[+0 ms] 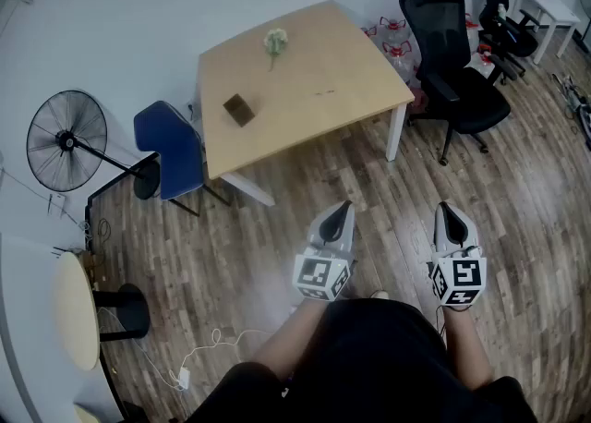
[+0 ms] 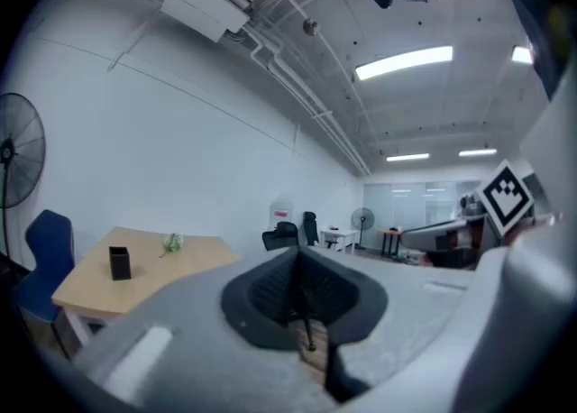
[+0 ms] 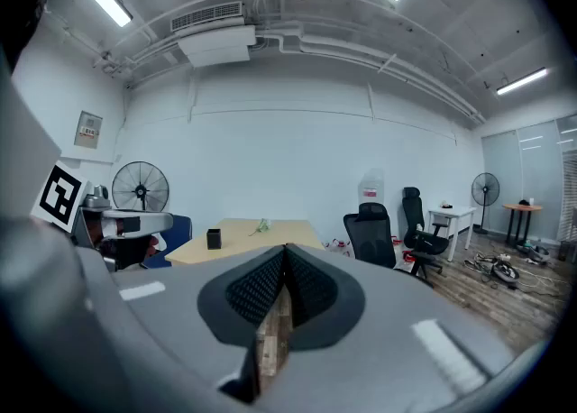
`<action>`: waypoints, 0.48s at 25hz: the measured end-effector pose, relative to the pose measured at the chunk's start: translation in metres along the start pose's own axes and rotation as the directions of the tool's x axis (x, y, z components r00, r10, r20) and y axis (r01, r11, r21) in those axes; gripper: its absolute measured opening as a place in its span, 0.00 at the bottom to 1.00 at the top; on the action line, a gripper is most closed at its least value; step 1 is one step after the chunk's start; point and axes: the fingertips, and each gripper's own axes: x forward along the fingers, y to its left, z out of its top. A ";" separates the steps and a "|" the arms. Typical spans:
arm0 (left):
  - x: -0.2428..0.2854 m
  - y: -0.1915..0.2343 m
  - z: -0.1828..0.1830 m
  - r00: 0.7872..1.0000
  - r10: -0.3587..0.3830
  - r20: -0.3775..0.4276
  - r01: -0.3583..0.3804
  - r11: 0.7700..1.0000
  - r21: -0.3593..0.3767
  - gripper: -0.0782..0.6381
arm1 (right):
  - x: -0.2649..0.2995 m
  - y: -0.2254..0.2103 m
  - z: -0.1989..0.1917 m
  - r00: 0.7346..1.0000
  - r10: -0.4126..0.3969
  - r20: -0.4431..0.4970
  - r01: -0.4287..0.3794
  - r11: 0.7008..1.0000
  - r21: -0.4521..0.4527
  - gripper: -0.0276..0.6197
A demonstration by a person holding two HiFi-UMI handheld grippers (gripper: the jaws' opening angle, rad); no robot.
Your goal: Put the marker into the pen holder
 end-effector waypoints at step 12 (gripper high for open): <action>0.018 -0.068 -0.007 0.999 -0.053 0.007 0.052 0.998 0.017 0.11 | -0.041 -0.036 -0.020 1.000 0.014 0.026 -0.015 0.999 0.029 0.05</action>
